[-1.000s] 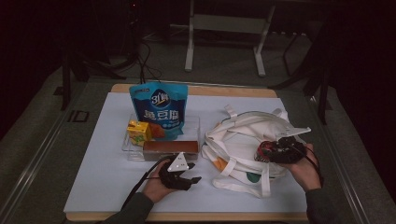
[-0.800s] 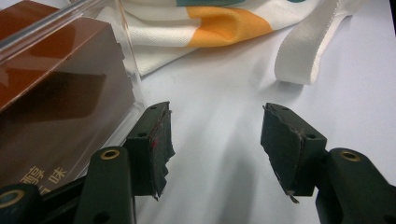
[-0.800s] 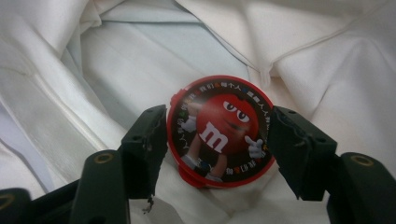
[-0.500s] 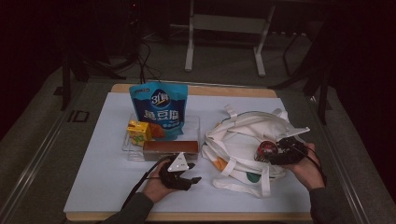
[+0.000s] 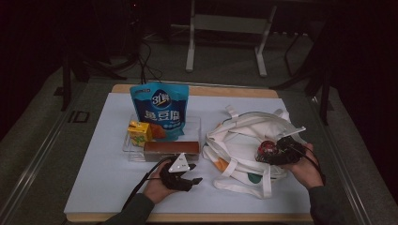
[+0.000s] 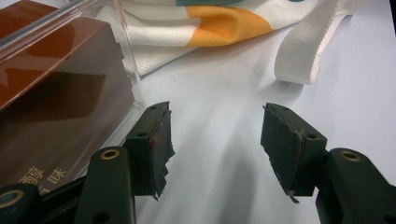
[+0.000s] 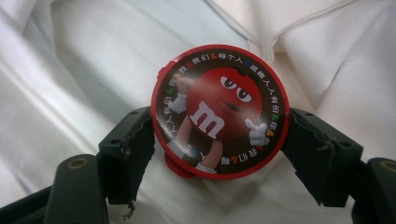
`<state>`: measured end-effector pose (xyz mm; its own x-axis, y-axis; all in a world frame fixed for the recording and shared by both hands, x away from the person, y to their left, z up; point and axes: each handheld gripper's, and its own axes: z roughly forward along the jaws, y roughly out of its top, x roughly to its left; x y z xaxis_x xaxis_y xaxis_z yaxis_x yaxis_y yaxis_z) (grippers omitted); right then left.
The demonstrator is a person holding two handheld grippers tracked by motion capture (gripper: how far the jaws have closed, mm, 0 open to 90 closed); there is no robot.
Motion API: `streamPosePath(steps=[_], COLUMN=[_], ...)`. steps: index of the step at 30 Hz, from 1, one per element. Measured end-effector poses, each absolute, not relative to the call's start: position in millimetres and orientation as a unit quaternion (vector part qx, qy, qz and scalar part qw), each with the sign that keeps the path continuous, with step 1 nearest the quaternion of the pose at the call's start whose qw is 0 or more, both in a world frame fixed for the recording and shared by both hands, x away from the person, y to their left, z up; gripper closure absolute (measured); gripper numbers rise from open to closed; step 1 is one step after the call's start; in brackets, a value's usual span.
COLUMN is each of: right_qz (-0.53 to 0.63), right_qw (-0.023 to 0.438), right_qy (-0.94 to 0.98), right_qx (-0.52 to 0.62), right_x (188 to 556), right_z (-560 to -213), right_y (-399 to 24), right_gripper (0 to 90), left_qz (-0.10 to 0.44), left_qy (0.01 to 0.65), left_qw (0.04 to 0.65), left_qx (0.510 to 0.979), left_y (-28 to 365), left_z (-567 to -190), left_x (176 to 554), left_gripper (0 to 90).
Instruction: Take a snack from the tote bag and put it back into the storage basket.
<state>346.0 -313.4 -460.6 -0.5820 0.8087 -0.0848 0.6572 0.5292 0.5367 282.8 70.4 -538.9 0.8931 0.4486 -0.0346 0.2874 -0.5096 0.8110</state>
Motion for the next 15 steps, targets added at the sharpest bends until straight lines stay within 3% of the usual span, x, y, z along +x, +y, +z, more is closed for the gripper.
streamPosePath(steps=[15], right_qz=[0.218], right_qw=[0.162], right_qy=[0.874], right_qx=[0.404], right_x=[358.7], right_z=[-458.0], right_y=[-307.0], right_gripper=[25.3], left_qz=[0.090], left_qy=[0.213], left_qw=[0.447], left_qx=[0.864], left_y=[70.4], left_z=[-538.9], left_x=[282.9], left_gripper=[43.0])
